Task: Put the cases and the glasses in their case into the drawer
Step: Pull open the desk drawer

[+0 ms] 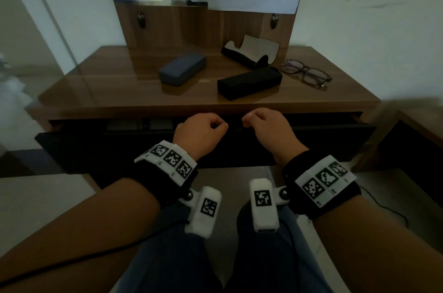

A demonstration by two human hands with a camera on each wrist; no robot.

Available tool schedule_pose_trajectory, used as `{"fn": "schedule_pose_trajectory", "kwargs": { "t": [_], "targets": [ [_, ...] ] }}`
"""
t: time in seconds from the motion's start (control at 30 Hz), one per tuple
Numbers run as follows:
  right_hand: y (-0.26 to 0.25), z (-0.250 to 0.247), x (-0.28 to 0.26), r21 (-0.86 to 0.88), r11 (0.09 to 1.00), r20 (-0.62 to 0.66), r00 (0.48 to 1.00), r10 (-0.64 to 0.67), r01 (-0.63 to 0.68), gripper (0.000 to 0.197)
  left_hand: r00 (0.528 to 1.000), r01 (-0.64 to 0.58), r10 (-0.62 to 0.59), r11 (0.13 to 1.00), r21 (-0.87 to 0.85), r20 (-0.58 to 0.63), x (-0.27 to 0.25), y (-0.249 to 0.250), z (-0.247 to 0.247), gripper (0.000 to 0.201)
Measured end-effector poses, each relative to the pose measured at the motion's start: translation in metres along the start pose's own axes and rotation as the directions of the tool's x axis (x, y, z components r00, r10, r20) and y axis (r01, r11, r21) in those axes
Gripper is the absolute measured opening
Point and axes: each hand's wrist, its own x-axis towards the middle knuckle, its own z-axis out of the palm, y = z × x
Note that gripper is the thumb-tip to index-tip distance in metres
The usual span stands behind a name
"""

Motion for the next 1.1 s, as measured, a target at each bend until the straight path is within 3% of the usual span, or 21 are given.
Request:
{"fn": "schedule_pose_trajectory", "kwargs": {
  "t": [0.27,0.67,0.83,1.1],
  "targets": [
    [-0.012,-0.015,-0.01,-0.123,0.99,0.146,0.986,0.08,-0.063,0.015,0.996,0.005,-0.002,0.999,-0.032,0.084,-0.008,0.003,-0.008,0.022],
    [-0.027,-0.026,-0.035,-0.263,0.962,0.316,0.936,0.153,-0.069,0.021,0.994,0.005,-0.012,0.998,0.06,0.109,-0.027,0.012,-0.014,0.039],
    [-0.032,-0.028,-0.045,-0.316,0.946,0.378,0.905,0.196,-0.072,0.018,0.983,0.019,-0.038,0.994,0.107,0.179,-0.033,0.017,-0.015,0.029],
    [-0.035,-0.03,-0.06,-0.423,0.904,0.444,0.858,0.26,-0.056,0.018,0.954,0.059,-0.067,0.998,0.037,0.292,-0.048,0.019,-0.017,0.018]
  ]
}}
